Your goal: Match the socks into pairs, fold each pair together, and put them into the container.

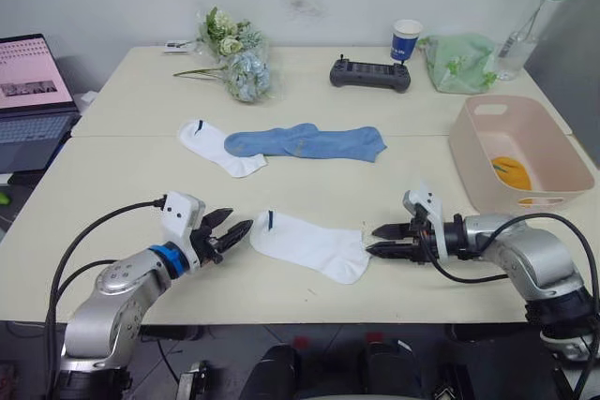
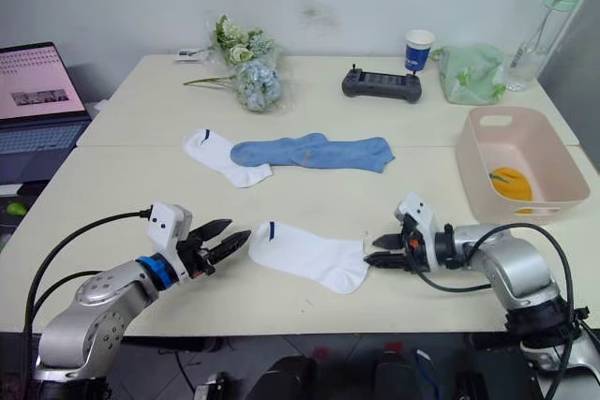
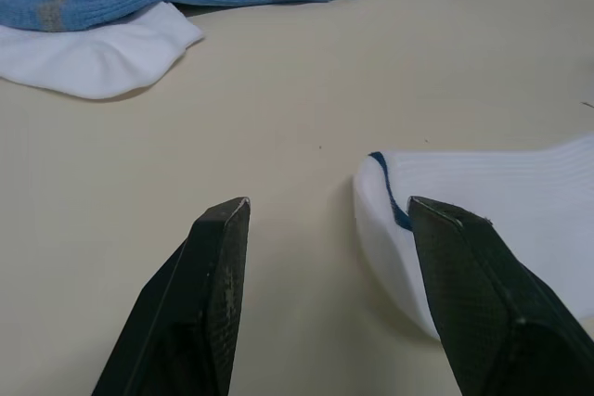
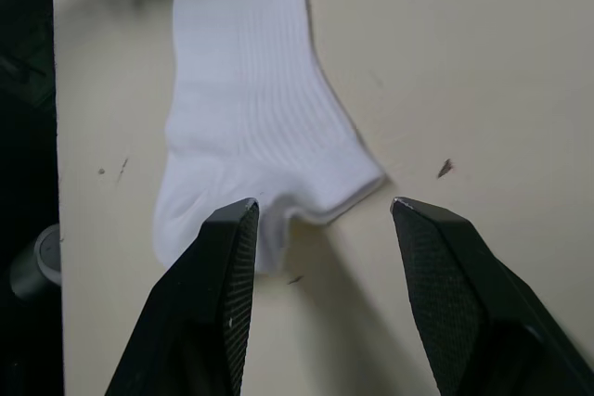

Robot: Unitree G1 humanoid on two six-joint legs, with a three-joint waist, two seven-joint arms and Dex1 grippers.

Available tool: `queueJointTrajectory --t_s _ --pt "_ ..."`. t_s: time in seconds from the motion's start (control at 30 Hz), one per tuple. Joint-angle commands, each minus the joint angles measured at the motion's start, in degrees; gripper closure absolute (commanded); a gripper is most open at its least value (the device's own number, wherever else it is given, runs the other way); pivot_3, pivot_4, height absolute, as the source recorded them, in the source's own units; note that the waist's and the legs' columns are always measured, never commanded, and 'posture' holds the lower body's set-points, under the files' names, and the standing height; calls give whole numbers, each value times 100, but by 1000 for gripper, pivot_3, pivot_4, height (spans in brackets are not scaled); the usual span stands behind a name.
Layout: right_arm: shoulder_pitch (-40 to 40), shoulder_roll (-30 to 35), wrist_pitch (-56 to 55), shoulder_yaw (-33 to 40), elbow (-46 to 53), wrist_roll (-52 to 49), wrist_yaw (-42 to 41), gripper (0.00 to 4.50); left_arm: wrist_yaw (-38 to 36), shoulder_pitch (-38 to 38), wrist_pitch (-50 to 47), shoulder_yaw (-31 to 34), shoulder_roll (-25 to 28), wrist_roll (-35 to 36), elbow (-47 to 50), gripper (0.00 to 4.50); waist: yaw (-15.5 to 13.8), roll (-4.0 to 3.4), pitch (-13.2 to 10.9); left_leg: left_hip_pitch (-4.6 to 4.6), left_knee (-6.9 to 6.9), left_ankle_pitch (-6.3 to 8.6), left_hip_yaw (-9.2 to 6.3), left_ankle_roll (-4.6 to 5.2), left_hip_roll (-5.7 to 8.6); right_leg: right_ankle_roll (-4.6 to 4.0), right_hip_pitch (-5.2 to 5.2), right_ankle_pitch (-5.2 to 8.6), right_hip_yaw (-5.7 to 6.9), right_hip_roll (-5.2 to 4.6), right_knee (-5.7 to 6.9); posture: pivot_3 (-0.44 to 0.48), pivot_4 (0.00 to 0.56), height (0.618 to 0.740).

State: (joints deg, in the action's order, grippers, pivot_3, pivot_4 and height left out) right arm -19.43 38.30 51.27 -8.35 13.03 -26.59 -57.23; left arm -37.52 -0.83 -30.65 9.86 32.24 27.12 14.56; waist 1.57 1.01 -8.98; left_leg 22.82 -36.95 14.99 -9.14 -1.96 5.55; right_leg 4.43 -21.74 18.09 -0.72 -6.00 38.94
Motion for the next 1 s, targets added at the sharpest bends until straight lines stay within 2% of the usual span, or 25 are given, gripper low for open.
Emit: queueJointTrajectory --t_s 0.03,0.13,0.17,0.23,0.33,0.4,0.43,0.5,0.63,0.77,1.0 --pt "197 60 60 14 499 -53 199 2037 -238 -269 151 -285 80 -171 -215 1695 3 0 0 -1 0 0 0 0 0 0 0 0 0 0 0 0 150 740" --pt "299 -72 88 -56 551 -5 424 2037 -405 -382 251 -511 121 -349 -457 1695 19 0 0 -2 1 0 0 0 -1 0 0 0 -1 0 2 0 150 740" --pt "320 -92 74 -79 561 5 468 2219 -441 -401 338 -558 136 -423 -524 1681 23 0 0 -1 1 0 0 0 -2 0 -2 0 0 1 1 0 150 740" --pt "367 -109 81 -82 617 -29 533 2603 -414 -455 432 -580 138 -542 -653 2089 21 0 0 -2 2 0 0 0 -2 0 -2 0 -1 1 2 0 150 740" --pt "433 -101 113 -66 688 -91 600 3585 -506 -475 465 -569 128 -540 -656 2870 7 0 0 -1 1 0 -3 0 -1 0 -2 0 1 1 2 0 150 740" --pt "430 -141 149 -39 697 -163 627 4356 -600 -450 448 -592 136 -510 -596 3558 7 0 0 0 0 0 -2 0 0 0 -1 0 0 0 1 0 150 740" --pt "404 -178 177 -25 681 -189 662 4500 -641 -425 437 -596 131 -482 -552 3825 8 0 0 0 0 0 -2 0 1 0 -1 0 -1 0 1 0 150 740" --pt "357 -236 200 -8 617 -208 717 4500 -662 -368 382 -561 95 -412 -441 4484 15 0 0 -1 1 0 -3 0 -2 0 -1 0 0 1 1 0 150 740" --pt "265 -216 184 63 451 -235 728 4500 -511 -227 144 -436 45 -264 -195 4484 14 0 0 -1 1 0 -2 0 -1 0 -2 0 -2 0 1 0 150 740" --pt "203 -11 224 241 353 -374 564 4500 -314 274 -409 -276 -14 114 441 4484 13 0 0 -1 1 0 -2 0 -2 0 -2 0 -2 1 2 0 150 740" --pt "134 481 337 348 231 -572 127 4500 301 976 -765 -398 -513 390 1477 4484 -5 0 0 -1 0 1 -2 2 -2 0 2 0 -2 0 0 0 150 740"
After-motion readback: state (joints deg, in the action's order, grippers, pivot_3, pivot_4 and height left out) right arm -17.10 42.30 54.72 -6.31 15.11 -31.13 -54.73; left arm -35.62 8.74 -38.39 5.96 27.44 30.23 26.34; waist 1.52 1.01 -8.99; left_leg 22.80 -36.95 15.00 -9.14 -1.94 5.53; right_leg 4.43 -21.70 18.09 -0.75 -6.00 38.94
